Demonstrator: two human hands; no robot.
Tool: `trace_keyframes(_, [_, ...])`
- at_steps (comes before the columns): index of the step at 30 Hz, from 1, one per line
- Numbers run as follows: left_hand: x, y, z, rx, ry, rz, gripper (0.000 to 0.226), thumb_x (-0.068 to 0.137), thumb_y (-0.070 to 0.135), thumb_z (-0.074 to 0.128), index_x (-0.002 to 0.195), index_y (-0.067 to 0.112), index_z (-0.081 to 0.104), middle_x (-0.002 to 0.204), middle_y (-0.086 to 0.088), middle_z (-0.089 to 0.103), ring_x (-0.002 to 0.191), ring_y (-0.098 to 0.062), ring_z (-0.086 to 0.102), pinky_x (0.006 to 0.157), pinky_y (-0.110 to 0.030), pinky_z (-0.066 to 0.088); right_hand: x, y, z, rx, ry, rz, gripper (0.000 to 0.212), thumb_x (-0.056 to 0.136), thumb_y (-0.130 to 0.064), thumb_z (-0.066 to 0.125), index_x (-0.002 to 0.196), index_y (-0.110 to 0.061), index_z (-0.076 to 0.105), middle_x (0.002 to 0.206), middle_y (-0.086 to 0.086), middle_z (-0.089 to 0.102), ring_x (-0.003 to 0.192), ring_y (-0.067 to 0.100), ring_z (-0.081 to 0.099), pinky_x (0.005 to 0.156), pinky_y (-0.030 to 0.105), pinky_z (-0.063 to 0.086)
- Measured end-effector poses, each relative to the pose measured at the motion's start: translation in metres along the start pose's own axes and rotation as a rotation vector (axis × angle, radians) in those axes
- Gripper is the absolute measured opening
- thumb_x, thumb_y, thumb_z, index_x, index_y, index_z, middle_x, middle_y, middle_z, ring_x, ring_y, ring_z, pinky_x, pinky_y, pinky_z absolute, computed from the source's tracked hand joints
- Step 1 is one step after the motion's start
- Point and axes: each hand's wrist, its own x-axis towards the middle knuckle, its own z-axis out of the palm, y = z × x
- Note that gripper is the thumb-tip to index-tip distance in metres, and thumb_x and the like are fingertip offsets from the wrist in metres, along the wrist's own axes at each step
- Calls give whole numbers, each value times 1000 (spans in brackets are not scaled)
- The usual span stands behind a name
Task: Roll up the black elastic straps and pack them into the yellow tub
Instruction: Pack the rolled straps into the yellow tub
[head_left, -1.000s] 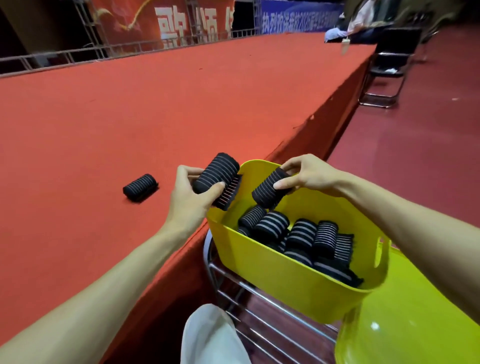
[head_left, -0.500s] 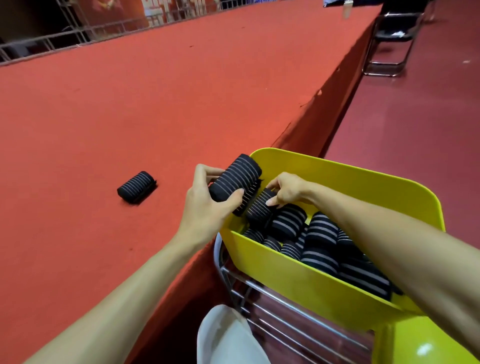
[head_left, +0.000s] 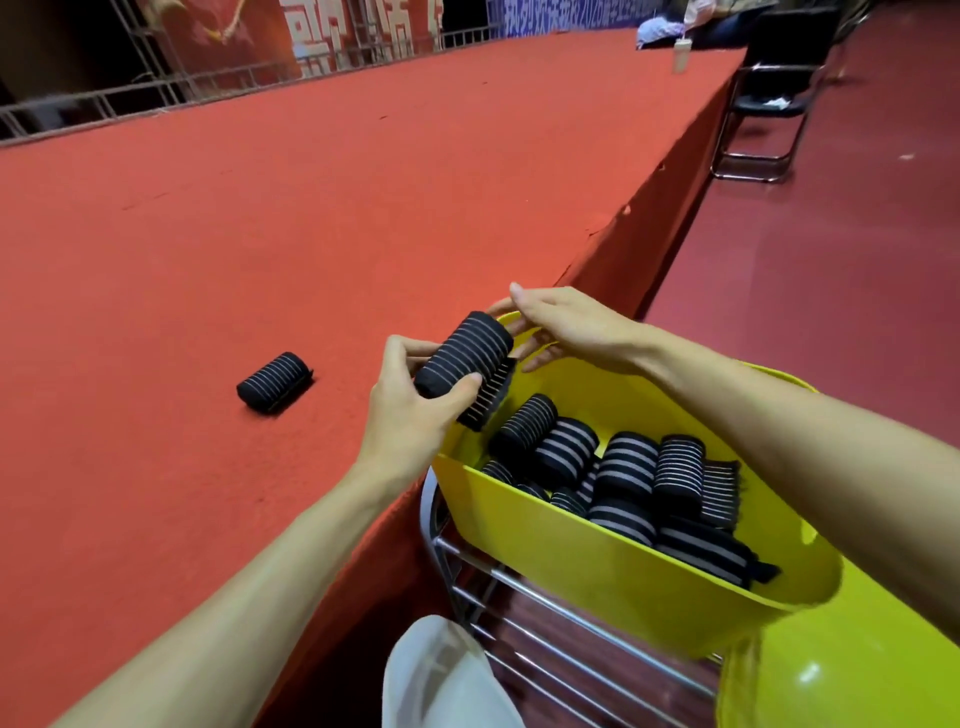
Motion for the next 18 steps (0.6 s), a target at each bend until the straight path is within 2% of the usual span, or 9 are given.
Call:
trace_keyframes(2, [-2, 4, 2, -10, -2, -10, 35, 82, 19, 75, 103, 16, 48, 99, 8, 59, 72, 13, 56, 64, -10, 46, -12, -15, 1, 171, -126, -10, 38, 100, -45, 42, 124, -23, 60, 115, 7, 65, 87, 22, 61, 78, 37, 58])
trace_keyframes(4, [-6, 8, 5, -22, -12, -21, 34, 83, 20, 75, 103, 17, 48, 99, 7, 59, 74, 11, 57, 64, -12, 46, -24, -21, 1, 146, -183, -72, 31, 97, -26, 55, 126, -18, 60, 117, 7, 62, 94, 19, 60, 77, 31, 56])
trace_keyframes(7, [-10, 14, 10, -91, -30, -52, 33, 83, 20, 75, 101, 18, 48, 99, -1, 61, 77, 0, 59, 63, -16, 48, -36, -19, -1, 112, -154, -115, 36, 88, -3, 65, 124, -11, 60, 113, 2, 62, 96, 8, 63, 78, 23, 53])
trace_keyframes(10, [-15, 22, 18, -120, -82, -75, 33, 83, 15, 74, 103, 13, 47, 95, -5, 60, 72, -3, 59, 58, -14, 47, -47, -12, -7, 142, -121, -109, 33, 87, 1, 66, 118, -8, 60, 107, 3, 64, 94, 8, 64, 77, 24, 54])
trace_keyframes(13, [-17, 25, 25, -111, -222, -133, 37, 83, 20, 75, 105, 13, 46, 97, -10, 63, 68, -3, 66, 56, -18, 51, -56, -5, -16, 71, -100, -71, 32, 87, 1, 66, 116, -7, 59, 104, 7, 65, 84, 5, 66, 67, 19, 51])
trace_keyframes(16, [-12, 21, 29, 10, -436, -175, 37, 84, 33, 73, 107, 22, 46, 107, -7, 65, 80, -14, 70, 71, -35, 58, -63, 7, -30, -22, -97, 1, 31, 87, -2, 67, 116, -9, 61, 106, 11, 65, 83, 7, 66, 64, 18, 51])
trace_keyframes(18, [-11, 17, 28, 168, -555, -123, 36, 86, 36, 70, 112, 26, 48, 107, 1, 67, 90, -12, 68, 84, -37, 56, -62, 22, -38, -127, -81, 68, 32, 85, -6, 70, 116, -12, 63, 115, 20, 63, 94, 18, 64, 63, 19, 51])
